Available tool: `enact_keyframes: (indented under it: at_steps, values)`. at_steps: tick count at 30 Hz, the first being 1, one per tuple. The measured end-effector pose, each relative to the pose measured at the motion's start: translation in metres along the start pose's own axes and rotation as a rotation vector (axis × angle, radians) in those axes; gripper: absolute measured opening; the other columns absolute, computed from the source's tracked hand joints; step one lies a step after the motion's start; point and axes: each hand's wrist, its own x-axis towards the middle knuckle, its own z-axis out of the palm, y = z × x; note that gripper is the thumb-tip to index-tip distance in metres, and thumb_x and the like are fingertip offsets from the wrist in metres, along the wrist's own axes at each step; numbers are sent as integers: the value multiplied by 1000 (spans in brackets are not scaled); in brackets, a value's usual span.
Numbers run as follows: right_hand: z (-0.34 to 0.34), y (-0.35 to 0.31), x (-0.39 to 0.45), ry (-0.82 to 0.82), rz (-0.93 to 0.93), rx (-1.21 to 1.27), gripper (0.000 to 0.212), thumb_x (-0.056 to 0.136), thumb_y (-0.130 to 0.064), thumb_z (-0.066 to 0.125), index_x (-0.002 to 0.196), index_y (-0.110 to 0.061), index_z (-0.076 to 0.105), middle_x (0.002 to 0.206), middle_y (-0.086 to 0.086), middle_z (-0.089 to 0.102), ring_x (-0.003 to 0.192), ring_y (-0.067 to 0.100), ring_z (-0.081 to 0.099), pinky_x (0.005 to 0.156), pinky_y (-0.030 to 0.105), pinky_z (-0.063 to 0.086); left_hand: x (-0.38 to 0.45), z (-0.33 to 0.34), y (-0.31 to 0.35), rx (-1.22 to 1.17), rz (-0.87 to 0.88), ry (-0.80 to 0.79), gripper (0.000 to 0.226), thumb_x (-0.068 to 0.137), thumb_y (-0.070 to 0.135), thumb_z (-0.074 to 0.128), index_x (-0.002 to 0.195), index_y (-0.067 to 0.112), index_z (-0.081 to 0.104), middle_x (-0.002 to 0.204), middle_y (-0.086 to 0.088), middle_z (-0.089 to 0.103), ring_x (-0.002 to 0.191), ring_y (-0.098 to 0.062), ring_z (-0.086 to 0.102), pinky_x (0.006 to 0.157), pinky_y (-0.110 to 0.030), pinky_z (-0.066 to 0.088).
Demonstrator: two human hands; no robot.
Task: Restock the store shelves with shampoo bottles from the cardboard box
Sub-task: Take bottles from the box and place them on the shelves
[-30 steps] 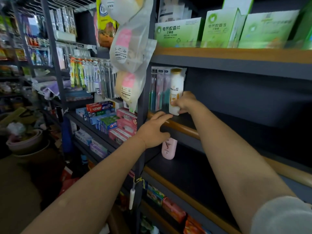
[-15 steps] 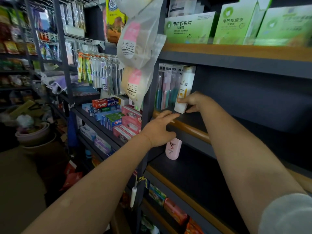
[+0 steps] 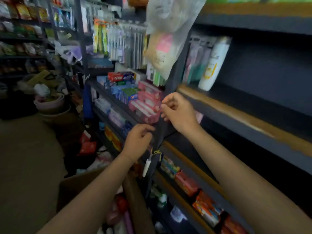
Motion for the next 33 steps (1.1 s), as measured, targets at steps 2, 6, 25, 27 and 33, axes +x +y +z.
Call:
enact_keyframes:
  at_steps: [2, 6, 25, 27, 33]
  values:
    - [52, 38, -27, -176, 158, -13, 12, 94, -6, 61, 86, -14, 55, 73, 13, 62, 55, 21, 62, 51, 32, 51, -33, -31, -70, 74, -201, -4, 32, 86, 3, 60, 81, 34, 67, 105, -15, 65, 97, -34, 65, 88, -44, 54]
    - [167, 138, -119, -556, 401, -122, 16, 93, -11, 61, 79, -17, 57, 63, 2, 60, 48, 8, 59, 49, 27, 48, -136, -99, -200, 399, -582, 246, 23, 82, -5, 63, 102, 2, 73, 116, -25, 62, 115, -43, 56, 101, -42, 43]
    - [418, 285, -342, -1012, 1351, -72, 25, 96, -14, 59, 119, -12, 49, 101, 12, 53, 94, 33, 60, 88, 50, 55, -291, -130, -344, 252, -1056, 407, 21, 101, 26, 48, 109, 22, 67, 95, -3, 72, 82, -24, 65, 73, -35, 52]
    - [433, 294, -345, -955, 1326, -24, 36, 94, -13, 61, 124, -19, 42, 110, 7, 55, 101, 35, 61, 84, 52, 55, -291, -130, -349, 249, -1055, 413, 22, 100, 28, 49, 109, 20, 67, 95, -2, 72, 83, -24, 65, 78, -39, 55]
    - [457, 315, -351, -942, 1230, -84, 50, 90, -28, 66, 133, -20, 43, 118, 7, 59, 99, 33, 63, 71, 47, 58, -295, -125, -361, 275, -1056, 414, 32, 99, 31, 51, 128, 28, 64, 106, 3, 73, 81, -15, 65, 60, -23, 39]
